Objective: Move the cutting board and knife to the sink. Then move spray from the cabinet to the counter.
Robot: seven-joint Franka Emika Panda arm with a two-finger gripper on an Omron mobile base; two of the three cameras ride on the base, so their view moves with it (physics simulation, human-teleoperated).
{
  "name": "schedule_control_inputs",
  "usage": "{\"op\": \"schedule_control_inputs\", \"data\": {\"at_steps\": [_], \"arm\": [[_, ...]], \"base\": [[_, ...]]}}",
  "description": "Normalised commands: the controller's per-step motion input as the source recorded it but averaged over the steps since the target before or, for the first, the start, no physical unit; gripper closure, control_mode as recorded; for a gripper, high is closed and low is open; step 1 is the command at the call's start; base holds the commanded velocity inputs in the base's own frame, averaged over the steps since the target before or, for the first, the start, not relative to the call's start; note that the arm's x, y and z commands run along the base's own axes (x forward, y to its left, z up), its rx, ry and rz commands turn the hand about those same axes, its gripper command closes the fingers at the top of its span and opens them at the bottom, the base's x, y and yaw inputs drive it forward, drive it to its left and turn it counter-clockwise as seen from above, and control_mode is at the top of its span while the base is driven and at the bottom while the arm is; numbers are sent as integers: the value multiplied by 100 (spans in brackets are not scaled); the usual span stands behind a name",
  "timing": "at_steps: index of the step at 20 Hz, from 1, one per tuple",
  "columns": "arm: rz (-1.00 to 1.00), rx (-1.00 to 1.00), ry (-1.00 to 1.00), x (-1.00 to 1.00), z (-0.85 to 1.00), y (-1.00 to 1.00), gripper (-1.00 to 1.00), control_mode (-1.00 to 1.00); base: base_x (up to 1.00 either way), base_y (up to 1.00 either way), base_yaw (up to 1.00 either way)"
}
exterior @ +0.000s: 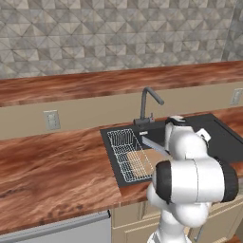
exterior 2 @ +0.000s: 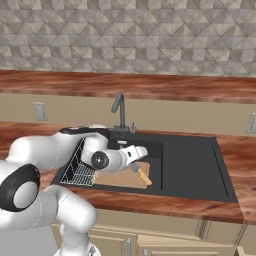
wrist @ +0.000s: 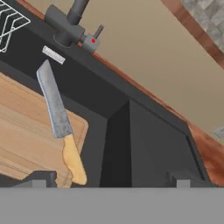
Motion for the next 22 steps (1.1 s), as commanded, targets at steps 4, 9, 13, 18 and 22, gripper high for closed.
{"op": "schedule_control_inputs", "data": {"at_steps": [4,9,13,18,22], "arm": [[-2,14,4,2,100,-46,-100,-100],[-2,14,0,-1,100,-44,-100,-100],[-2,13,0,-25,100,-27,-100,-100],[-5,19,1,-33,100,-4,-100,-100],[-5,19,5,-17,100,-1,-100,-100]], "base": [[0,0,0],[0,0,0],[0,0,0],[0,0,0],[0,0,0]]}}
